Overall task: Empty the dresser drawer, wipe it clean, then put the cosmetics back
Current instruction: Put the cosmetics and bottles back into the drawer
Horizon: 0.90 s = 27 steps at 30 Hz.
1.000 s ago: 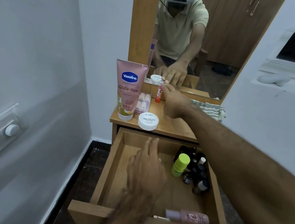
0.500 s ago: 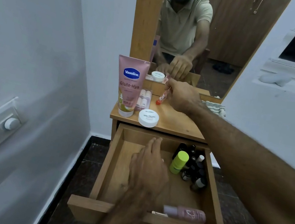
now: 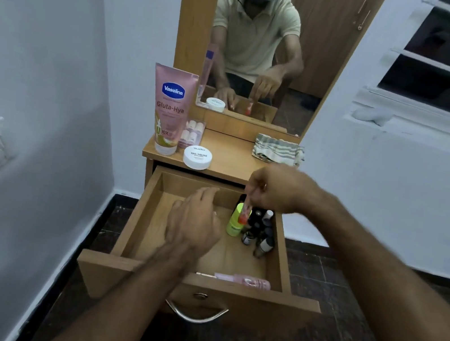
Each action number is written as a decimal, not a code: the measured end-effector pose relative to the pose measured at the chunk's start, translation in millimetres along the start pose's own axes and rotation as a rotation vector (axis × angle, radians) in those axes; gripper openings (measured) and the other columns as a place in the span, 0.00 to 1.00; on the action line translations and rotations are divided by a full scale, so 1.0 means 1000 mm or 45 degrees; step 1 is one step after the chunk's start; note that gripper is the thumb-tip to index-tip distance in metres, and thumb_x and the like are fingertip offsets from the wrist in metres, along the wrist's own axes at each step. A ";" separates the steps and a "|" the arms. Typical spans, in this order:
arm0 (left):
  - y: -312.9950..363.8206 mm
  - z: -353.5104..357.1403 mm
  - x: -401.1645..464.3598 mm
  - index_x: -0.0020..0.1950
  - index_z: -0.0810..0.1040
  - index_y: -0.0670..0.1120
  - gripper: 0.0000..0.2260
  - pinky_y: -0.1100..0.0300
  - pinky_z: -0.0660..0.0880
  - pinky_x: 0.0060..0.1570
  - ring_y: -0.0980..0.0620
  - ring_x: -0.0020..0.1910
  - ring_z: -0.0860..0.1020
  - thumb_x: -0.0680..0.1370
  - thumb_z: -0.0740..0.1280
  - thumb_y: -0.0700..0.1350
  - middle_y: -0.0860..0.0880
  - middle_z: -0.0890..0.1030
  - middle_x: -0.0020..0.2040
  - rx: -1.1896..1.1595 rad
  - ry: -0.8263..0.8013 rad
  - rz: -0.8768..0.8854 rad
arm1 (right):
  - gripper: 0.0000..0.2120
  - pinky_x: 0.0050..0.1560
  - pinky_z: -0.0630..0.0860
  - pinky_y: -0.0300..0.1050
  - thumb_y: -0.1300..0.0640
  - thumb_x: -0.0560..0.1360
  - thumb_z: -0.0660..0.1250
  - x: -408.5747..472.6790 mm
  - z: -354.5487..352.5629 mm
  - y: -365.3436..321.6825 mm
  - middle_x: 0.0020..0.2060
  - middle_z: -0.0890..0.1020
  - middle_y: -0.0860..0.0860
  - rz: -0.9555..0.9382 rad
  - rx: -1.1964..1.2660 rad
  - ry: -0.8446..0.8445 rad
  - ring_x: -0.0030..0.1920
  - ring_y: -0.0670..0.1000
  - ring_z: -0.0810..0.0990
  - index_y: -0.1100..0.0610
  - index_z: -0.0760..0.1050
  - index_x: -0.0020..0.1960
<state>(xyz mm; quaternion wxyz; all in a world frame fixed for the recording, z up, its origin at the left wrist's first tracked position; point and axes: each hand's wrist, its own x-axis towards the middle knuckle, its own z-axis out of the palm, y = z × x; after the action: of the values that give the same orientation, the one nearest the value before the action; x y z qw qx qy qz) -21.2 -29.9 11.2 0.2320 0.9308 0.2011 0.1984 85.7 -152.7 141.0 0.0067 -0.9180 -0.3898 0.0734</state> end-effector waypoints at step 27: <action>-0.001 -0.006 -0.002 0.75 0.67 0.52 0.22 0.57 0.77 0.55 0.54 0.61 0.79 0.81 0.63 0.48 0.53 0.76 0.69 -0.005 0.059 -0.082 | 0.14 0.44 0.77 0.46 0.45 0.74 0.71 -0.001 0.081 0.009 0.51 0.83 0.46 0.050 -0.288 0.027 0.51 0.52 0.81 0.43 0.79 0.59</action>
<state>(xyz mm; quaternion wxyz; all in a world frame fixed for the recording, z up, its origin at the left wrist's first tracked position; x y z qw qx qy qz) -25.8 -27.7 15.5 0.2352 0.9185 0.2361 0.2128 80.1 -163.7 59.9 -0.0944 -0.9210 -0.3774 0.0194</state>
